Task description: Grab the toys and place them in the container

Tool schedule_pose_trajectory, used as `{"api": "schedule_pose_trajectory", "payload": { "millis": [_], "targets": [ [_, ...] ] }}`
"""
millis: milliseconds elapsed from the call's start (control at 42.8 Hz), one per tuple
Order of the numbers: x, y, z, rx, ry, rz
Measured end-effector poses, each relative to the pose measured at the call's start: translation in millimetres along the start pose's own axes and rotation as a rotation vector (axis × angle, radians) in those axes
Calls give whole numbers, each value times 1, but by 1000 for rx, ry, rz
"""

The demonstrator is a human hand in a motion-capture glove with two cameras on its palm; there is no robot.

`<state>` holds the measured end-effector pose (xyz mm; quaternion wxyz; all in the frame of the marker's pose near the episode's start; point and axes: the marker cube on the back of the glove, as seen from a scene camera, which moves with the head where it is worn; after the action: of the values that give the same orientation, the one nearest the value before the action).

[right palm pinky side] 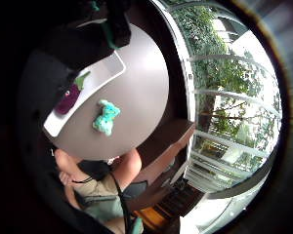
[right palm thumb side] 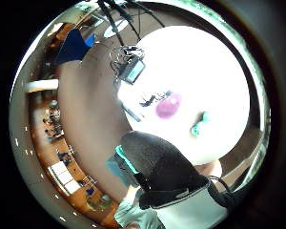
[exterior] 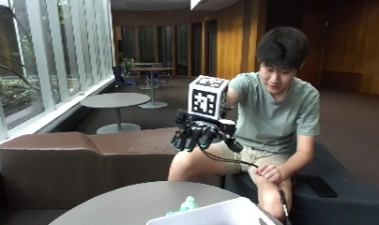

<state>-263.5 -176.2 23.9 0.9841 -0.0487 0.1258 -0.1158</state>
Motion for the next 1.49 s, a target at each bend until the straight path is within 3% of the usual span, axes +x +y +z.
{"api": "schedule_pose_trajectory", "payload": {
  "millis": [234, 514, 911, 1097, 1238, 1494],
  "targets": [
    [58, 32, -9, 39, -18, 74],
    [99, 31, 10, -10, -39, 155],
    [92, -14, 162, -99, -76, 203],
    [79, 11, 321, -146, -140, 340],
    [72, 8, 339, -213, -297, 468],
    [66, -2, 341, -194, -250, 539]
  ]
}}
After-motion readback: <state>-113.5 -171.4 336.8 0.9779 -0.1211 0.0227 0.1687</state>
